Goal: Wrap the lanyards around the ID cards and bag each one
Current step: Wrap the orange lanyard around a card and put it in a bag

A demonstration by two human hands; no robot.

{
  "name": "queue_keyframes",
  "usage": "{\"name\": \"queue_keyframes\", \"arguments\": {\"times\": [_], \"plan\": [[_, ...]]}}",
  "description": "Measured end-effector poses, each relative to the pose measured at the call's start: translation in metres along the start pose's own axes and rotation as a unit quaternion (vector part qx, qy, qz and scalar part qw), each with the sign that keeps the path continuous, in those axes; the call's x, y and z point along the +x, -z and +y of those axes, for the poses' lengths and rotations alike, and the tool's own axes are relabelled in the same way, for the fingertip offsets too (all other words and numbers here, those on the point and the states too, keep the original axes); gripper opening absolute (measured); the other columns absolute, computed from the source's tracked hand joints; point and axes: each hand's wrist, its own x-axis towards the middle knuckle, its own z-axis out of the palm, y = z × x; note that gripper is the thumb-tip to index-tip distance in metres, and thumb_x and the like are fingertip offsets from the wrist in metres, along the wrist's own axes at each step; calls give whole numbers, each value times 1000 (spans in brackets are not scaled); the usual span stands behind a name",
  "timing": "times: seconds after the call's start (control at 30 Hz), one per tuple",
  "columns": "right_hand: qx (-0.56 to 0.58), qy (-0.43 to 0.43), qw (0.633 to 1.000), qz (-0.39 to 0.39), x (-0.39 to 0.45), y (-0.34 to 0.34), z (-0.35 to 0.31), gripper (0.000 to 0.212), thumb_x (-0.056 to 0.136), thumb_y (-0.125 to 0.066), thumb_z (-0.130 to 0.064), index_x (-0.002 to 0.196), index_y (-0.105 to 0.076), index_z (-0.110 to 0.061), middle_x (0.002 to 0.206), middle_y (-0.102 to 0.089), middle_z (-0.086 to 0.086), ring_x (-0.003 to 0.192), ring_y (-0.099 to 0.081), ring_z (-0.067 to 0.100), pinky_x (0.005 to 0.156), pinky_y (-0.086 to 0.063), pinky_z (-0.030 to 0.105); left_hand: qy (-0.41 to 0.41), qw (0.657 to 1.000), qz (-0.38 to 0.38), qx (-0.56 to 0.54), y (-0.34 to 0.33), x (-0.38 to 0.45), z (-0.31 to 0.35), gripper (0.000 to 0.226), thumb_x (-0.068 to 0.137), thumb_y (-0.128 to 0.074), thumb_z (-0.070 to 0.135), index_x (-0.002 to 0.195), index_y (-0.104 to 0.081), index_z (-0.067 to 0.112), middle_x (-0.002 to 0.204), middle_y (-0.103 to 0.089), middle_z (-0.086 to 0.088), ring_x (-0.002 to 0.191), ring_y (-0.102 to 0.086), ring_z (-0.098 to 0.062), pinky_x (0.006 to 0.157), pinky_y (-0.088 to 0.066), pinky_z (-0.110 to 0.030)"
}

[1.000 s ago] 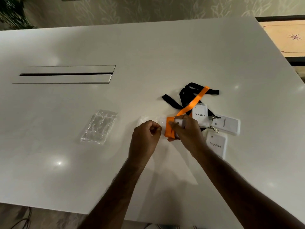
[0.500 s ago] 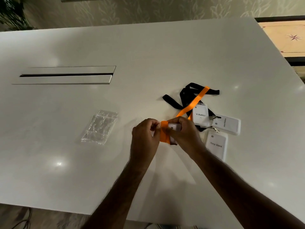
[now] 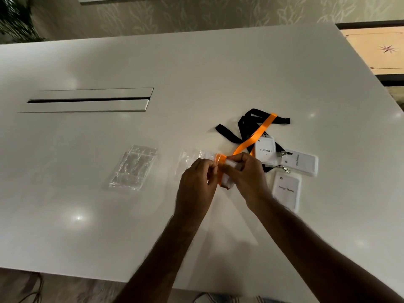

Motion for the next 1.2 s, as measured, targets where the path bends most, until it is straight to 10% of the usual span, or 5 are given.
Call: {"name": "queue_keyframes", "arguments": {"times": [0.27,1.2], "plan": [[5,0,1000,-11,-4,-3,0,20,84,-89,-13,89,-70,-14,78,-74,3,61,-71,3,54,-56,20,-54,997,-16,52,2,2,4,11,98,-72,15,103,-72,6,95,-71,-9,77,-68,-23,68,-59,-36],[61,17,996,-61,2,5,-7,14,92,-81,-12,104,-74,-8,95,-82,9,89,-80,27,81,-65,45,-133,988,20,76,12,-2,-18,18,96,-71,20,112,-71,12,114,-65,-5,106,-59,-24,92,-50,-36]]}}
